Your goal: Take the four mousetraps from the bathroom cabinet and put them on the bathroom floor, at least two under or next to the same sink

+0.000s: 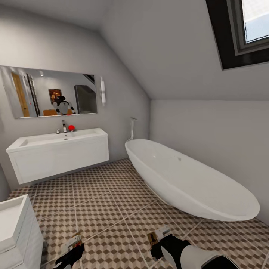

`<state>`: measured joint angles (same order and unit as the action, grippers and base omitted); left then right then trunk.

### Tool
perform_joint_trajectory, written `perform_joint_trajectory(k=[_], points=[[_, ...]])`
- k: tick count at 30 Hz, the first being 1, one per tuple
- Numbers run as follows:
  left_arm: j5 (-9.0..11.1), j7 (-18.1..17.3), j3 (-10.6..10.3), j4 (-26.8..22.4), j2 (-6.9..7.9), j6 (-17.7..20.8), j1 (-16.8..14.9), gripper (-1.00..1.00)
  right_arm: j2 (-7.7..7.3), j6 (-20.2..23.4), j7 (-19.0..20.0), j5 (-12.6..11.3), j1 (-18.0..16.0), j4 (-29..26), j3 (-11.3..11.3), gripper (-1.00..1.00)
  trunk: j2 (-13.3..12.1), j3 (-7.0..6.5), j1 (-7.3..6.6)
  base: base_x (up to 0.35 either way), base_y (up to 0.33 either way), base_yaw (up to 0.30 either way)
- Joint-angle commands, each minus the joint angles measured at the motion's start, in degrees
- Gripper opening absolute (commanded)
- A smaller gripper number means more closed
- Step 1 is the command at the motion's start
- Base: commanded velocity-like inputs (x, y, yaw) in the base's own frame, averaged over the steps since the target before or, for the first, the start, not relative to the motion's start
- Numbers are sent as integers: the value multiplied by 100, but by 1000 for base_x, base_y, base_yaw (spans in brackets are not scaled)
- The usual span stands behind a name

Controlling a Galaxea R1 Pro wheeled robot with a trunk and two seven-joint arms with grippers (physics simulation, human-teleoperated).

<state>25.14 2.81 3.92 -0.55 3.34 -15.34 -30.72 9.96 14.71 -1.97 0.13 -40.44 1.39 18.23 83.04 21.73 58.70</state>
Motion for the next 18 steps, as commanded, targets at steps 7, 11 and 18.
perform_joint_trajectory(k=[7, 11, 18], points=[[-53, 33, 38, 2, 0, -13, -4, -100, 3, 4, -5, -22, -8, 10, 23, -100, 4, 7, 3, 323, 0, 0], [-53, 33, 38, 2, 0, -13, -4, -100, 3, -7, -5, -22, -8, 10, 23, -100, 4, 7, 3, 323, 0, 0], [-53, 33, 38, 2, 0, -13, -4, -100, 3, -24, -5, -22, -8, 10, 23, -100, 4, 7, 3, 323, 0, 79]])
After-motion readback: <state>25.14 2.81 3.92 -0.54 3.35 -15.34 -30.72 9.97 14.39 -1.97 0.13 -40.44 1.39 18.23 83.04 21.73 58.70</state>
